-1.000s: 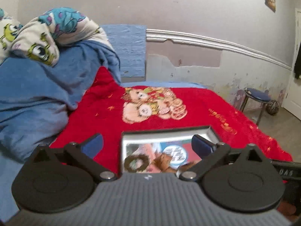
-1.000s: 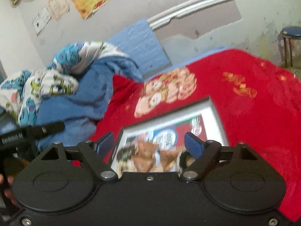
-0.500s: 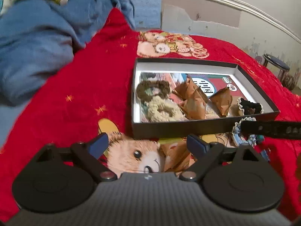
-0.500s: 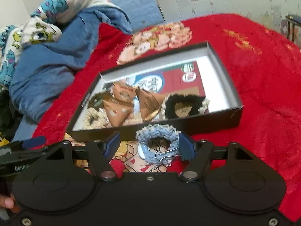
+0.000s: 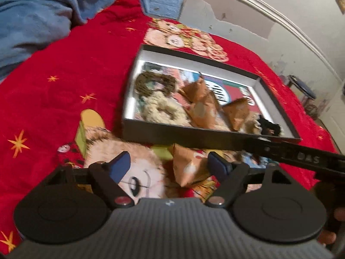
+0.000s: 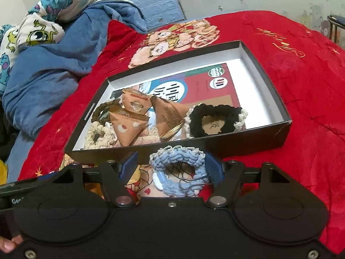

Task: Organize objects
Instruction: 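Grasp another snack packet with the left tool while the right tool grasps the blue knitted hair tie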

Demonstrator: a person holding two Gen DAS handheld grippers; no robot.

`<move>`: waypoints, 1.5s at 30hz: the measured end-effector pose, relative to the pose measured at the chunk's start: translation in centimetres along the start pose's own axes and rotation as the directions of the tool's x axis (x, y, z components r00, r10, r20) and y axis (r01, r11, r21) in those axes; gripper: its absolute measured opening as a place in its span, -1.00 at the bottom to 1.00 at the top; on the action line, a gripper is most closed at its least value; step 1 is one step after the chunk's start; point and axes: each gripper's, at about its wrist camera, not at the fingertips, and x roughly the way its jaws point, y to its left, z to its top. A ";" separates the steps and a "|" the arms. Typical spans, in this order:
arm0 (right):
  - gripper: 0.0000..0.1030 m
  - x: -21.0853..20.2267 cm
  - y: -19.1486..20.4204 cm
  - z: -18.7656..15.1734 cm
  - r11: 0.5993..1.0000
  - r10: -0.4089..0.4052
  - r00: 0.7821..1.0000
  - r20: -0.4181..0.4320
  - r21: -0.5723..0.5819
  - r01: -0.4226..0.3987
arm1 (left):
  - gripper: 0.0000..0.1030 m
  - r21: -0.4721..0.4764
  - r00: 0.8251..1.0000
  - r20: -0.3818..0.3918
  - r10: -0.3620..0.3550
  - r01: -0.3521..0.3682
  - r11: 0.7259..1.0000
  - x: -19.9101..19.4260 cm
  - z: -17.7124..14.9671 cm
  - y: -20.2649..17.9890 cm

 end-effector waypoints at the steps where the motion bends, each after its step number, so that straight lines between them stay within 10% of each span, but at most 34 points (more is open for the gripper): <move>1: 0.32 0.0 0.2 0.0 1.000 0.003 1.000 0.000 -0.010 -0.003 | 0.63 0.018 1.000 -0.003 -0.009 0.009 1.000 -0.1 -0.2 -0.3; 14: -0.11 0.9 0.2 -0.2 1.000 -0.002 1.000 -0.030 0.008 0.003 | -0.02 0.114 0.998 -0.053 -0.037 0.043 0.993 2.6 -1.3 -3.1; 45: -0.60 -0.6 1.4 0.8 0.998 0.060 0.998 -0.003 0.013 -0.060 | -0.24 0.206 0.999 -0.037 0.039 -0.031 0.978 2.9 -1.3 -4.8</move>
